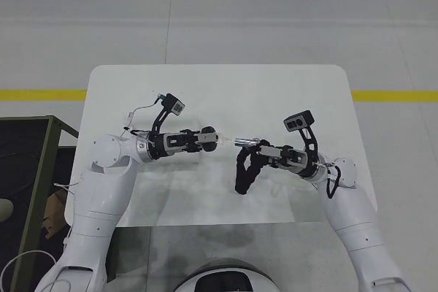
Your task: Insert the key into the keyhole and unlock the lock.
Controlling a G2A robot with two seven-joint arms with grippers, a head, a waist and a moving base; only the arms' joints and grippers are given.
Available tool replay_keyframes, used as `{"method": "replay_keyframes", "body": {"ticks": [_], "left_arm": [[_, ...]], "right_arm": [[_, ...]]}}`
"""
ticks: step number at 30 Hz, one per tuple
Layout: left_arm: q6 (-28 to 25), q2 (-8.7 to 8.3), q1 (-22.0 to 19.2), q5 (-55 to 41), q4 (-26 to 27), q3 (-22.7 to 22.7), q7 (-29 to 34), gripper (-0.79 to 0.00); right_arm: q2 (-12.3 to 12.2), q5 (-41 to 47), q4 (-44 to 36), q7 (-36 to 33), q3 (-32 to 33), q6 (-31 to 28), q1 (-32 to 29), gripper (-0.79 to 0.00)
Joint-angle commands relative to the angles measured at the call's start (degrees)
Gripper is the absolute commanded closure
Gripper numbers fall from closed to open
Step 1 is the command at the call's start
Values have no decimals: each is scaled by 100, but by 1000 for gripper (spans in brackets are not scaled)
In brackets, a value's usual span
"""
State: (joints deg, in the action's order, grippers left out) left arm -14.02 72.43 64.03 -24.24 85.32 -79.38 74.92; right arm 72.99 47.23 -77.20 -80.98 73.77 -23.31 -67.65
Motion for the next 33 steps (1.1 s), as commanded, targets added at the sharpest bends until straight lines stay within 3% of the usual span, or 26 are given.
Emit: {"method": "replay_keyframes", "body": {"ticks": [1, 12, 28, 29, 30, 33], "left_arm": [[76, 7, 10, -93, -20, 26, 4, 0], [294, 55, 76, -483, -85, 156, -38, 0], [217, 72, 72, -179, 7, 208, -9, 0], [229, 75, 82, -183, 8, 209, -35, -443], [239, 76, 85, -178, 15, 209, -51, -785], [203, 79, 96, -199, 45, 183, -87, -785]], "right_arm": [[2, -6, -3, 3, -2, -4, 2, 0], [34, 93, 5, 95, -20, -96, -1, 0], [35, -113, -52, 77, -15, -78, -23, 0], [35, -113, -52, 82, -14, -82, -22, 0], [35, -114, -50, 88, -14, -89, -23, 0], [37, -83, -46, 87, -13, -87, -23, 0]]}}
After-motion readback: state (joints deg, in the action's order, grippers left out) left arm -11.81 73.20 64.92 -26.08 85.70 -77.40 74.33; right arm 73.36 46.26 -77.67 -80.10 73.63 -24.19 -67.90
